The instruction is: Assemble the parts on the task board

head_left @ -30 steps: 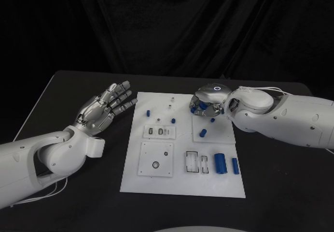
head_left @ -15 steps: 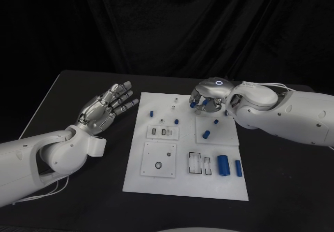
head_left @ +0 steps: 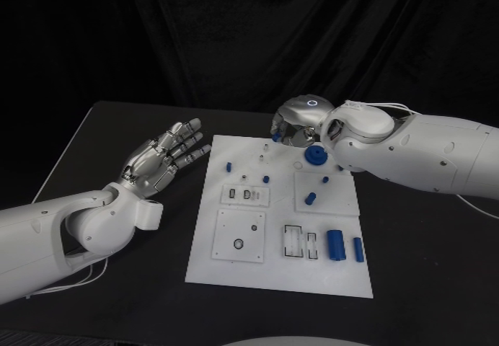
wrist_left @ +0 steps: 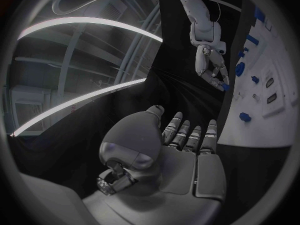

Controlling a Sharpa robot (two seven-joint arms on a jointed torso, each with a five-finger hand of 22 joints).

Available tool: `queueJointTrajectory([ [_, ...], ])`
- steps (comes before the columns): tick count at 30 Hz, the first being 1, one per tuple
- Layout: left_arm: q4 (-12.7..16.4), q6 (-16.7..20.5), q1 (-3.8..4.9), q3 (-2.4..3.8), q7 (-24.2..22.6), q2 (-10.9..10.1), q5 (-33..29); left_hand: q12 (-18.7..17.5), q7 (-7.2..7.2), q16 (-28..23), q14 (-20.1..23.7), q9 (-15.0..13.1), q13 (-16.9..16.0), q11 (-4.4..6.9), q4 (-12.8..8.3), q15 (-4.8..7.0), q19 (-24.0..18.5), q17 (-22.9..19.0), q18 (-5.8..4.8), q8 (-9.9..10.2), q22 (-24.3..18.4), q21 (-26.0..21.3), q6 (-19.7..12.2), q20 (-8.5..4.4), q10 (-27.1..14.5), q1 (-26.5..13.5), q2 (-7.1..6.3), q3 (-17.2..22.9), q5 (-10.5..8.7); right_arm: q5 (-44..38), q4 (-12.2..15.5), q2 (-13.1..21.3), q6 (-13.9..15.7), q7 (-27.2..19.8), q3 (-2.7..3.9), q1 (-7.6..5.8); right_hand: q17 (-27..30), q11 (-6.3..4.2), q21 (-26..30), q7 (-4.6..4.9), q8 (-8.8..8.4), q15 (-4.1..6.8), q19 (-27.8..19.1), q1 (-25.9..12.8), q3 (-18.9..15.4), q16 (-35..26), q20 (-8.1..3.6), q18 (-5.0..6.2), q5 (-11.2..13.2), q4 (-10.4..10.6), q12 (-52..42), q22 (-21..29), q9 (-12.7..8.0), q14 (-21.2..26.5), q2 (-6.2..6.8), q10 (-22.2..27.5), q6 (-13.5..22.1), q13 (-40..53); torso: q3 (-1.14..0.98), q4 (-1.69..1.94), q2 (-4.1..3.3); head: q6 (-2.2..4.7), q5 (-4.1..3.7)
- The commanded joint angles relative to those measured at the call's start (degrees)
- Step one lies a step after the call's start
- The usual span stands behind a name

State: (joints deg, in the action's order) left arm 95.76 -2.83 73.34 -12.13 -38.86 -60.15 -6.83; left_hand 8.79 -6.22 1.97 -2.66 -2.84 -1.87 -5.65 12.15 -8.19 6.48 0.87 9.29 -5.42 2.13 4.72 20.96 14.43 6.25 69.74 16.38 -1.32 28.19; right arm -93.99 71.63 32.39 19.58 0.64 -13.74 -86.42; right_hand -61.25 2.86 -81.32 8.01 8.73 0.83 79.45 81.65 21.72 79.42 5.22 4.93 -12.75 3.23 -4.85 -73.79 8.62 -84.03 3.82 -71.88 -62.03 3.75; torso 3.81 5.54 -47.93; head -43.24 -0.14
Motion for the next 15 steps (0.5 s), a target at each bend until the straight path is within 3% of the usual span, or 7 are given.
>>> queueJointTrajectory([
  [1,-0.08,-0.63,0.11,0.04,-6.51,0.26,0.14,-0.43,0.17,-0.26,0.35,0.11,0.12,0.15,-0.31,-0.02,-0.51,-0.06,0.97,0.17,-0.07,-0.35,-0.94,0.15,-0.68,-0.21,-0.26,0.0,0.17,0.61,-1.54,-1.04,0.02,0.24,0.11,0.14,0.02,0.33,0.17,-1.75,0.8,0.38,0.05,-0.23,-0.27,-0.05,-0.18,-1.0,0.18,0.03,0.41,-0.05,3.16,-1.06,-0.04,0.16,-1.41,-0.07,-0.01,0.05,-0.01,-0.02,0.06],
  [5,-0.21,-0.84,0.11,0.04,-6.29,0.44,0.14,-0.48,0.22,-0.27,0.36,0.12,0.13,0.2,-0.31,-0.07,-0.55,-0.06,0.96,0.2,-0.07,-0.37,-1.01,0.15,-0.74,-0.25,-0.24,0.0,0.17,0.68,-2.82,-1.97,-0.67,0.5,0.14,0.26,0.01,0.41,0.21,-1.66,0.64,0.33,0.02,-0.18,-0.25,-0.06,-0.15,-0.99,0.19,0.01,0.67,-0.02,3.17,-1.05,0.0,0.31,-1.19,-0.09,-0.02,0.19,-0.1,0.04,-0.3],
  [15,-0.57,-1.23,0.11,0.04,-5.95,0.77,0.14,-0.49,0.28,-0.21,0.29,0.13,0.13,0.25,-0.32,-0.2,-0.51,-0.03,0.94,0.24,-0.05,-0.34,-1.06,0.21,-0.78,-0.28,-0.17,0.03,0.19,0.71,-4.08,-2.96,-1.63,0.87,0.16,0.49,0.32,0.59,0.28,-1.62,0.29,0.17,-0.05,-0.3,-0.31,-0.21,-0.05,-0.99,0.48,0.15,1.1,0.0,3.18,-0.93,0.08,0.61,-0.76,-0.09,-0.02,0.07,-0.04,0.14,-0.23],
])
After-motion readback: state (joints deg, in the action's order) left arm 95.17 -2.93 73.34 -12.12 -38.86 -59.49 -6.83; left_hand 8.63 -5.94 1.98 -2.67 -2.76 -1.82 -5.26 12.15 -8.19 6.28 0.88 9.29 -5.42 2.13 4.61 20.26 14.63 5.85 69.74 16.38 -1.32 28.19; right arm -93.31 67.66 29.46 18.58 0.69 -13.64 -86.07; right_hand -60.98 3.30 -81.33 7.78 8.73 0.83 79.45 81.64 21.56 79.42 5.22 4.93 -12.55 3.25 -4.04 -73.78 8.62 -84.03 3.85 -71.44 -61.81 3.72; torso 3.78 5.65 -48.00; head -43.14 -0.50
